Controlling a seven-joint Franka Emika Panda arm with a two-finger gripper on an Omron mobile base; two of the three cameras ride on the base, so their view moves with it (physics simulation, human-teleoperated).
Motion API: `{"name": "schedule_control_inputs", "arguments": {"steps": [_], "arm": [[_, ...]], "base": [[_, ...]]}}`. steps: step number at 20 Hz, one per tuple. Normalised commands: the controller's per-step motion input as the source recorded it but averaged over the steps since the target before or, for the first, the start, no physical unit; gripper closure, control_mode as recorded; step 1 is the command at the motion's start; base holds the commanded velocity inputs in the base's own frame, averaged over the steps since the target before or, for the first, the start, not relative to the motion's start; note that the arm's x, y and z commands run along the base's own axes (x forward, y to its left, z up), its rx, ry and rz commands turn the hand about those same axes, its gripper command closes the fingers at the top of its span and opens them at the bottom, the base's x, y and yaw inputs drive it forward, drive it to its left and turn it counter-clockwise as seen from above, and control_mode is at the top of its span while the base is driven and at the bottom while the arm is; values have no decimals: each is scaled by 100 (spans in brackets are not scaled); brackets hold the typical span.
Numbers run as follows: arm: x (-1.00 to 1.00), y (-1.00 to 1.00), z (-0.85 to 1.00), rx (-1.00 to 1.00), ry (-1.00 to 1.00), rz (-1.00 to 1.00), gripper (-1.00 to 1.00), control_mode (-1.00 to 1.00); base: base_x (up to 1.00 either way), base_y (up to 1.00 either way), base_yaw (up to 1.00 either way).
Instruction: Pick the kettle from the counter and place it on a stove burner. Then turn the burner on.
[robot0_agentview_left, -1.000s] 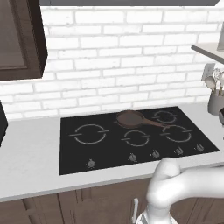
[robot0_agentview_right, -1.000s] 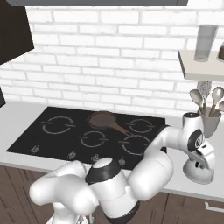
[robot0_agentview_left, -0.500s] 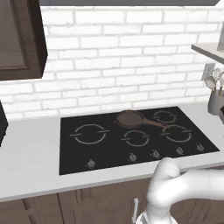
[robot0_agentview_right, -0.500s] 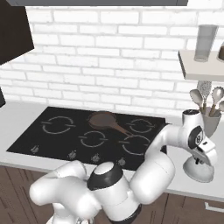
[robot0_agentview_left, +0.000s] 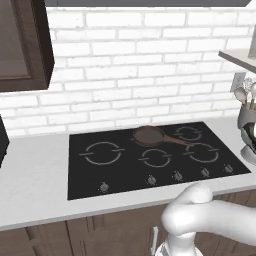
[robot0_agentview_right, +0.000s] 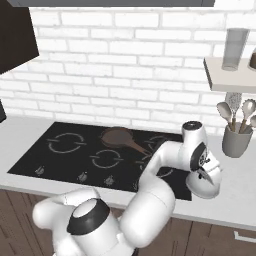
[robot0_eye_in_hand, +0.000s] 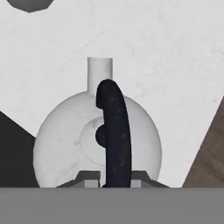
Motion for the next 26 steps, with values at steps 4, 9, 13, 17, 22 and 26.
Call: {"name": "schedule_control_inputs", "arguments": {"steps": [4,9,13,17,22,26], "arm": [[-5,100,73,-6,-37,0,100,-100],[-1,100,100,-6,-38,0,100,-100],[0,100,100,-1,-27,0,100,-100],[-2,100,100,-1,-26,0,100,-100],[-10,100,100,-2,-31,0,100,-100],[0,100,67,0,-8,0,100,-100]], "base": [[0,0,0],[0,0,0],[0,0,0],[0,0,0],[0,0,0],[0,0,0]]}}
